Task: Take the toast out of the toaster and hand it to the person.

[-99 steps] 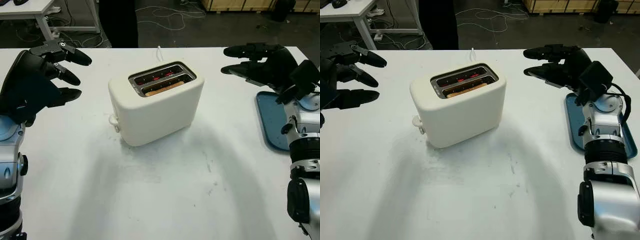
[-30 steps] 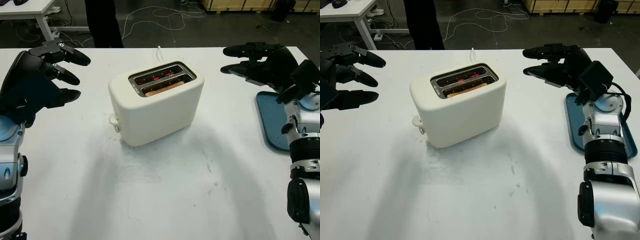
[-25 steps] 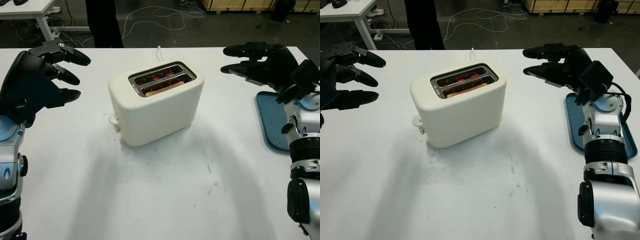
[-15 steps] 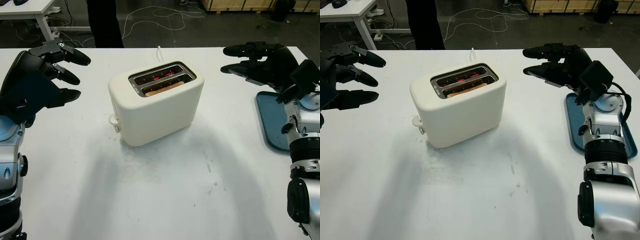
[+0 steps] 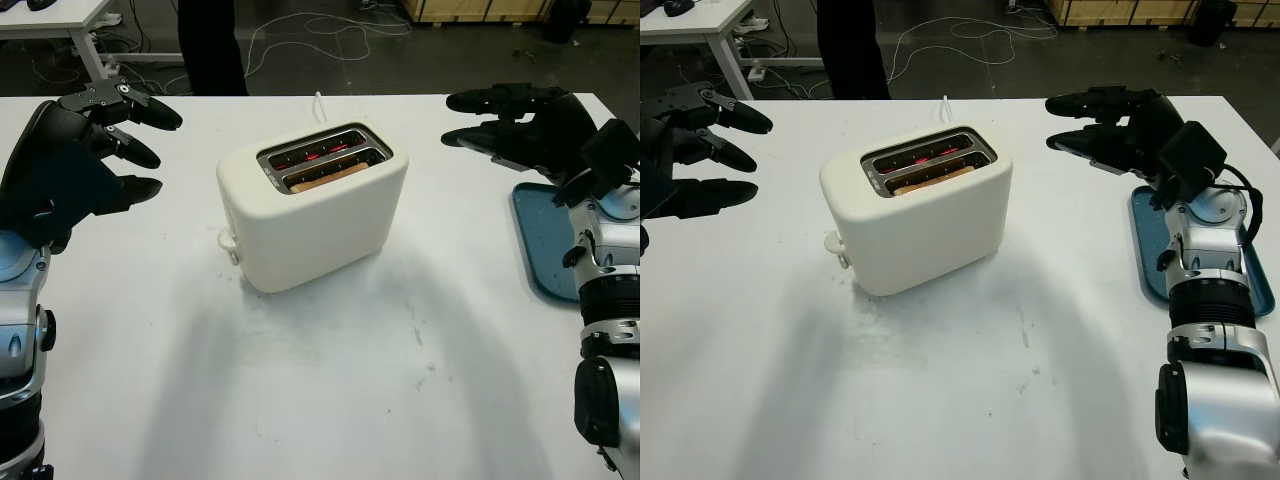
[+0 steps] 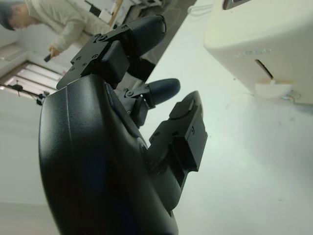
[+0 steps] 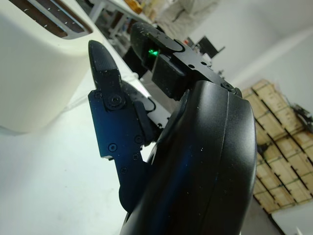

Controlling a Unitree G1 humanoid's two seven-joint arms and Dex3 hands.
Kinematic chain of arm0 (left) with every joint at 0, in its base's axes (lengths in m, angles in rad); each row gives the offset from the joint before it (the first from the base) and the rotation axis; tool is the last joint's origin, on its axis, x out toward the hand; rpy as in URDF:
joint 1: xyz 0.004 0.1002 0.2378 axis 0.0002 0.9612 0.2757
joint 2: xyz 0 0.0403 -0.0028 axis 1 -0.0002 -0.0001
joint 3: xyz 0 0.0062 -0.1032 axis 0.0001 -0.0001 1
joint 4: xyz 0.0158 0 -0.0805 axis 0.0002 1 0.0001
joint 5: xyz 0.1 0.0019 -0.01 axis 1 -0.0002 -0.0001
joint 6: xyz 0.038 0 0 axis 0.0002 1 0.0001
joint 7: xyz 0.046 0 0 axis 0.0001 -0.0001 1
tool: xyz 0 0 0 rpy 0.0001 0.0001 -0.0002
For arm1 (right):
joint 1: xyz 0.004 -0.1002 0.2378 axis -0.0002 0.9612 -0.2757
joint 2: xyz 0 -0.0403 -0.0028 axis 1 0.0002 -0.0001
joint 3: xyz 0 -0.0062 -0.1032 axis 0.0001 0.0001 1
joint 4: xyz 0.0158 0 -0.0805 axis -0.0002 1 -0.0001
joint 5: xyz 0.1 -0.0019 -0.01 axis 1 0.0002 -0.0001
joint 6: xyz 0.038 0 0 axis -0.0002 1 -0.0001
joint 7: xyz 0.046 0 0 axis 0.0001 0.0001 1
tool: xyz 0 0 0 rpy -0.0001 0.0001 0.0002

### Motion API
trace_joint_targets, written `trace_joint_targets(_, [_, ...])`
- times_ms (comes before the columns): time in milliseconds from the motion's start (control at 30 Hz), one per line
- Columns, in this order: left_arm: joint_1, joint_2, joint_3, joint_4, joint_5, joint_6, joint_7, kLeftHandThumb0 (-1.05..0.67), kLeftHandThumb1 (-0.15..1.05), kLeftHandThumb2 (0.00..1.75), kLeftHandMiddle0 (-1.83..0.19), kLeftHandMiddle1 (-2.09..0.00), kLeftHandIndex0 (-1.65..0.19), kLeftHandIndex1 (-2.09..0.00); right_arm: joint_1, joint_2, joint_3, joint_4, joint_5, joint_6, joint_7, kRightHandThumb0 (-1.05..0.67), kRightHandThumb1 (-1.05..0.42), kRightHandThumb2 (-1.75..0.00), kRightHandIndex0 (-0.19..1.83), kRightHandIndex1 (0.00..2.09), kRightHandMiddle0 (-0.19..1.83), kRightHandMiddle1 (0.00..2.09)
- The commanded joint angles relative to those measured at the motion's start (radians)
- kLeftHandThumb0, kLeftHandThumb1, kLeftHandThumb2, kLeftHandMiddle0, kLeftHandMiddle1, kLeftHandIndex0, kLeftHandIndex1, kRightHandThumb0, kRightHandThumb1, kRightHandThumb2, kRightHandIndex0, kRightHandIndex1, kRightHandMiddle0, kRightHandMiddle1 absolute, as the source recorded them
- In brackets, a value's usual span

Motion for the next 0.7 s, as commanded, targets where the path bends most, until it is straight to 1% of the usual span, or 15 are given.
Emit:
trace_joint_targets(0, [-0.003,0.0,-0.002,0.002,-0.004,-0.012,0.002,0.54,0.92,0.13,-0.52,-1.3,-0.51,-0.99,0.01,0.003,-0.001,-0.017,0.003,0.014,-0.007,-0.41,-0.86,0.0,1.05,0.0,0.91,0.0])
trace_joint_targets(133, [-0.004,0.001,-0.004,-0.003,-0.002,0.004,0.003,0.53,0.92,0.14,-0.5,-1.29,-0.49,-0.98,0.011,0.002,0.0,-0.016,0.001,0.005,-0.005,-0.41,-0.86,0.0,1.05,0.0,0.91,0.0])
trace_joint_targets(333, [-0.003,0.004,-0.007,-0.006,0.004,0.001,0.004,0.53,0.92,0.13,-0.51,-1.29,-0.5,-0.98,0.014,0.003,-0.002,-0.017,0.005,0.004,-0.001,-0.39,-0.86,0.0,1.06,0.01,0.92,0.0])
trace_joint_targets(567, [0.0,-0.005,0.001,-0.006,-0.008,0.0,0.003,0.53,0.92,0.15,-0.51,-1.29,-0.49,-0.98,0.013,0.003,-0.004,-0.011,0.01,0.004,0.006,-0.38,-0.86,0.0,1.05,0.0,0.91,0.0])
trace_joint_targets(667, [0.0,-0.004,0.001,-0.006,-0.007,0.004,0.003,0.52,0.92,0.15,-0.49,-1.3,-0.48,-0.98,0.012,0.004,-0.005,-0.008,0.009,0.001,0.004,-0.41,-0.86,0.0,1.05,0.0,0.92,0.0])
